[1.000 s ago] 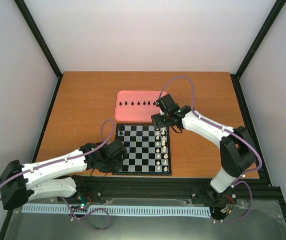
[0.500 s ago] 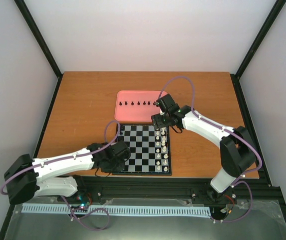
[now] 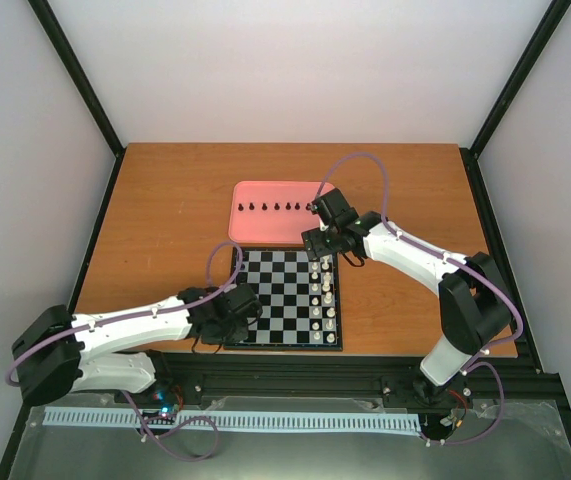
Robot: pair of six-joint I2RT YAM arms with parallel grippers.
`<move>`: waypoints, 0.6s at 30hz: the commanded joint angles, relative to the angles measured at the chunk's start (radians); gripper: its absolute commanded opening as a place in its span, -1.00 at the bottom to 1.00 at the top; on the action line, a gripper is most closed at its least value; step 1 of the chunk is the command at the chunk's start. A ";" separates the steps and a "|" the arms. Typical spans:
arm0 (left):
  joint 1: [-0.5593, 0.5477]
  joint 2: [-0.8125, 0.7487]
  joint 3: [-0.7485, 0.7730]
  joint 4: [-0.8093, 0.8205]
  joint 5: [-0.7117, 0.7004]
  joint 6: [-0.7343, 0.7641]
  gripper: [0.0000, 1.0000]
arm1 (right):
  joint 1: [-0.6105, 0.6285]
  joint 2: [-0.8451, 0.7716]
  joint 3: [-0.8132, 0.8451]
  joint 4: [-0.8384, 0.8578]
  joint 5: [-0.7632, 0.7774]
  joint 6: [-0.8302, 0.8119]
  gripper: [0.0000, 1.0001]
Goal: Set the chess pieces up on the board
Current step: Place the chess piece on the chessboard.
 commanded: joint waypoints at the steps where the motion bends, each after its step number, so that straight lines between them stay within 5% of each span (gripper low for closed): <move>1: -0.013 0.015 -0.019 0.037 -0.029 -0.028 -0.98 | -0.008 -0.016 -0.005 0.001 0.002 -0.007 0.98; 10: -0.013 0.025 -0.053 0.090 -0.009 -0.017 -0.99 | -0.008 -0.018 -0.011 -0.001 0.002 -0.008 0.98; 18: -0.013 -0.092 -0.078 -0.026 -0.003 -0.039 -0.98 | -0.008 -0.025 -0.022 0.005 0.001 -0.005 0.98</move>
